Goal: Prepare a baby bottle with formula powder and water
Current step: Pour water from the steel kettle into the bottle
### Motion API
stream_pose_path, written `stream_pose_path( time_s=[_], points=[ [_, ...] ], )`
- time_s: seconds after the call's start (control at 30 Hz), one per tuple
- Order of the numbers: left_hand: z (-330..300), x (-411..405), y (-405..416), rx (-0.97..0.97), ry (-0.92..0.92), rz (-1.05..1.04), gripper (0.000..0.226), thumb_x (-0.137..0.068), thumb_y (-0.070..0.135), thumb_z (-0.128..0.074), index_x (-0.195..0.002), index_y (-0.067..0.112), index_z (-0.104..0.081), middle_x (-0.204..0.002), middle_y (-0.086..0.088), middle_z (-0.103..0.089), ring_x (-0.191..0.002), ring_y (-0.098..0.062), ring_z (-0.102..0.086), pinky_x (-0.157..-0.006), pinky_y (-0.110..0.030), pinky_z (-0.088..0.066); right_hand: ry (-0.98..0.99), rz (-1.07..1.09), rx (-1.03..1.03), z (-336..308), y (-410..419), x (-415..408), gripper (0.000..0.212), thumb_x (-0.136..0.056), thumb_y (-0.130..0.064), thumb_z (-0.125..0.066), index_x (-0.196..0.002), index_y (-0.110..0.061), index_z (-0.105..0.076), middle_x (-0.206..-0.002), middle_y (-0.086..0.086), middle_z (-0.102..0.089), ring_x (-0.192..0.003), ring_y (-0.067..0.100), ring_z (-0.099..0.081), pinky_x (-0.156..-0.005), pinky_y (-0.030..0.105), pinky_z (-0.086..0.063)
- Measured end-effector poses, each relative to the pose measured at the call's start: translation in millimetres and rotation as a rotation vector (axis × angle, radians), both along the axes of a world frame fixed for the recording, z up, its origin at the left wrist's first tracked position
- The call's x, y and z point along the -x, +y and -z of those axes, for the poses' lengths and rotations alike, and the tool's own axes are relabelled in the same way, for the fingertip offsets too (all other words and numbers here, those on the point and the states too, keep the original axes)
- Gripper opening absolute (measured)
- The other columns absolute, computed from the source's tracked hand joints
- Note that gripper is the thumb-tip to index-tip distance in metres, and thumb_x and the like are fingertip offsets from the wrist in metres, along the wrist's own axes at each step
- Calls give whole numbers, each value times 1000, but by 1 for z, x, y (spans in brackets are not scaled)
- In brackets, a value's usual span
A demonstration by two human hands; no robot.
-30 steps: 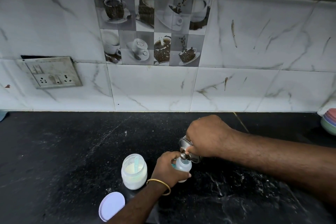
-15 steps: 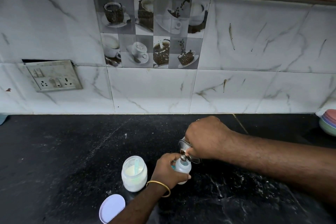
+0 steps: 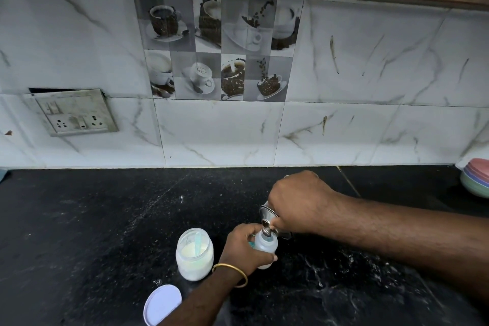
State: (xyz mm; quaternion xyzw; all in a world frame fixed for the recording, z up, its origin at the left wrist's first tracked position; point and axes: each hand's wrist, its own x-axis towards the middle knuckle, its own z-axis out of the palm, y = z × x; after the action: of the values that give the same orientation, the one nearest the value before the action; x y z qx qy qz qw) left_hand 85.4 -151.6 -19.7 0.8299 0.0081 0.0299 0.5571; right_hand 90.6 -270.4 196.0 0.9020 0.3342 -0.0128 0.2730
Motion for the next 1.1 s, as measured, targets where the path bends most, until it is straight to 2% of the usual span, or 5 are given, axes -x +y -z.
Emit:
stream_pose_path(
  time_s=[0.23, 0.47, 0.73, 0.9, 1.1],
  points=[
    [0, -2, -1, -2, -8, 16, 63, -38, 39, -89, -99, 30, -75, -101, 4, -68, -92, -9, -68, -83, -23, -55, -21, -4, 1, -2, 1, 0, 25, -90, -38, -57, -78, -16, -60, -68, -2, -50, -66, 22, -56, -55, 31, -38],
    [-2, -2, 0, -3, -10, 33, 57, -41, 34, -90, -95, 34, -74, -99, 6, -67, -92, -11, -67, -81, -21, -52, -29, -17, 20, -1, 3, 0, 25, -91, -37, -57, -88, -15, -69, -77, -1, -59, -67, 22, -56, -48, 28, -29],
    [-6, -2, 0, -16, 22, 42, 54, -47, 24, -94, -93, 38, -70, -102, 5, -65, -91, -6, -64, -74, -6, -43, -29, -10, 14, -2, 3, -2, 25, -91, -38, -58, -83, -15, -64, -75, -1, -57, -66, 22, -55, -56, 30, -40],
    [-9, -1, -1, -18, 5, 34, 52, -46, 25, -94, -82, 47, -63, -100, 5, -65, -91, -9, -64, -76, -11, -46, -25, -15, 16, 2, 2, -3, 26, -90, -40, -58, -89, -16, -69, -84, 0, -67, -69, 22, -57, -48, 27, -29],
    [-3, -1, -2, 10, -14, 16, 52, -37, 39, -88, -85, 45, -68, -98, 4, -68, -91, -9, -68, -82, -22, -54, 29, 41, -109, 6, -10, -8, 31, -86, -47, -58, -89, -19, -72, -86, -2, -69, -79, 23, -67, -65, 32, -51]
  ],
)
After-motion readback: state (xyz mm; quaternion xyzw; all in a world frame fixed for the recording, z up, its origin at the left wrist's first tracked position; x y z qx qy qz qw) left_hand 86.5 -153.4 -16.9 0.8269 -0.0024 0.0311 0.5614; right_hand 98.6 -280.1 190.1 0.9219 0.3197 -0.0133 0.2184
